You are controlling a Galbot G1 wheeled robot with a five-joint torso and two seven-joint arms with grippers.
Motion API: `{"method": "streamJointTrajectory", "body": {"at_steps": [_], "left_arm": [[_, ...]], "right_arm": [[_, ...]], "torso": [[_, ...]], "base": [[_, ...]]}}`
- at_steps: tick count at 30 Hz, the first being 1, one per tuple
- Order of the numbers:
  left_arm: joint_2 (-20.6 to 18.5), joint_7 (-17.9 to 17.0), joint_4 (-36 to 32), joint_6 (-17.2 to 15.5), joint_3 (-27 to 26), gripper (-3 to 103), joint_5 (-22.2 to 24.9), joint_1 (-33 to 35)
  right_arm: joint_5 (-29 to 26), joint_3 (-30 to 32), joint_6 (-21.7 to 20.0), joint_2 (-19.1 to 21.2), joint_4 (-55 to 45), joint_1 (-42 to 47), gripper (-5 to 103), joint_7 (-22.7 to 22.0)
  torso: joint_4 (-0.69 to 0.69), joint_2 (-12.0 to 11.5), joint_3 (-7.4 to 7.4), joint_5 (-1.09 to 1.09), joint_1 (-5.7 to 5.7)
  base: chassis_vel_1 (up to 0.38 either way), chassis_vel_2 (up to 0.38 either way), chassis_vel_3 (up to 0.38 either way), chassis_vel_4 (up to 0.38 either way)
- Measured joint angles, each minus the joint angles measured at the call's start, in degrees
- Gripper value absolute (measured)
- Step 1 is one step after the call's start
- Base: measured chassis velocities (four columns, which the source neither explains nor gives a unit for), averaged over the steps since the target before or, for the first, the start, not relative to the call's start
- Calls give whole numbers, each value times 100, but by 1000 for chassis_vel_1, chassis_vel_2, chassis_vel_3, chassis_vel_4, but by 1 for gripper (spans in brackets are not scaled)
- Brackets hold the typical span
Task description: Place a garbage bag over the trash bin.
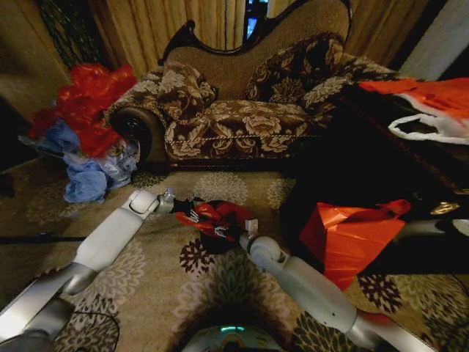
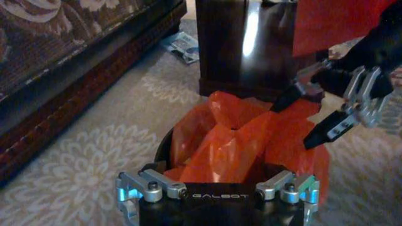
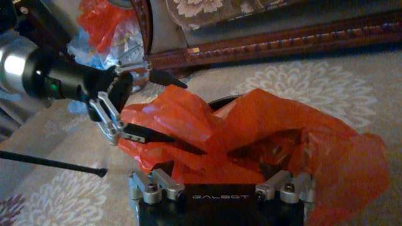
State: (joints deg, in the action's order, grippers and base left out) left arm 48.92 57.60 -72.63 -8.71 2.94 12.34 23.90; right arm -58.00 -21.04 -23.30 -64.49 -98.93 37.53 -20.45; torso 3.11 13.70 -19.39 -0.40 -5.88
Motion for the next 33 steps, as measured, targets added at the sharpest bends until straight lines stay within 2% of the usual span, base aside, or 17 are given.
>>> {"method": "streamJointTrajectory", "body": {"at_steps": [5, 7, 9, 11, 12, 14, 15, 19, 21, 22, 24, 25, 28, 30, 31, 33], "left_arm": [[170, -62, 244, 79, 12, 98, -80, -111], [259, -210, 343, 123, 24, 91, -54, -142], [312, -319, 394, 173, 27, 91, -51, -148], [405, -493, 432, 212, 29, 83, -51, -144], [405, -493, 432, 212, 29, 83, -51, -144], [452, -588, 419, 208, 29, 76, -44, -115], [452, -588, 419, 208, 29, 76, -44, -115], [502, -685, 405, 188, -4, 64, 46, -83], [516, -764, 406, 190, -29, 55, 119, -61], [516, -764, 406, 190, -29, 55, 119, -61], [522, -887, 375, 191, -66, 48, 205, 4], [522, -887, 375, 191, -66, 48, 205, 4], [547, -1114, 266, 164, -153, 35, 352, 175], [553, -1161, 243, 144, -169, 35, 375, 206], [561, -1255, 198, 114, -200, 35, 424, 262], [563, -1466, 120, 61, -225, 24, 565, 338]], "right_arm": [[41, 18, 4, 34, -14, 2, 89, 99], [75, 17, 10, 48, -19, -3, 88, 155], [88, 15, 12, 51, -16, -8, 87, 170], [107, -11, 7, 60, 15, -32, 82, 227], [107, -11, 7, 60, 15, -32, 82, 227], [155, -72, 3, 54, 98, -97, 80, 296], [155, -72, 3, 54, 98, -97, 80, 296], [237, -146, 53, -38, 330, -226, 75, 385], [284, -189, 118, -84, 488, -294, 66, 395], [284, -189, 118, -84, 488, -294, 66, 395], [303, -223, 155, -101, 588, -327, 56, 445], [303, -223, 155, -101, 588, -327, 56, 445], [302, -276, 206, -38, 533, -311, 39, 451], [301, -287, 213, -23, 515, -307, 39, 454], [300, -306, 232, 6, 473, -295, 33, 457], [300, -313, 267, 31, 427, -276, 23, 457]], "torso": [[2, 0, 0, 0, 0], [2, 0, 0, 0, 0], [1, 0, 0, 0, 0], [2, 0, 0, 0, 0], [2, 0, 0, 0, 0], [2, 0, 0, 0, 0], [2, 0, 0, 0, 0], [1, 0, 0, 1, 0], [1, 0, 0, 0, 0], [1, 0, 0, 0, 0], [1, 0, 0, 0, 0], [1, 0, 0, 0, 0], [1, 0, 0, 0, 0], [1, 0, 0, -1, 0], [1, 0, 0, -1, 0], [1, 0, 0, 0, 0]], "base": [[0, 0, 0, 0], [0, 0, 0, 0], [0, 0, 0, 0], [0, 0, 0, 0], [0, 0, 0, 0], [0, 0, 0, 0], [0, 0, 0, 0], [0, 0, 0, 0], [0, 0, 0, 0], [0, 0, 0, 0], [0, 0, 0, 0], [0, 0, 0, 0], [0, 0, 0, 0], [0, 0, 0, 0], [0, 0, 0, 0], [0, 0, 0, 0]]}}
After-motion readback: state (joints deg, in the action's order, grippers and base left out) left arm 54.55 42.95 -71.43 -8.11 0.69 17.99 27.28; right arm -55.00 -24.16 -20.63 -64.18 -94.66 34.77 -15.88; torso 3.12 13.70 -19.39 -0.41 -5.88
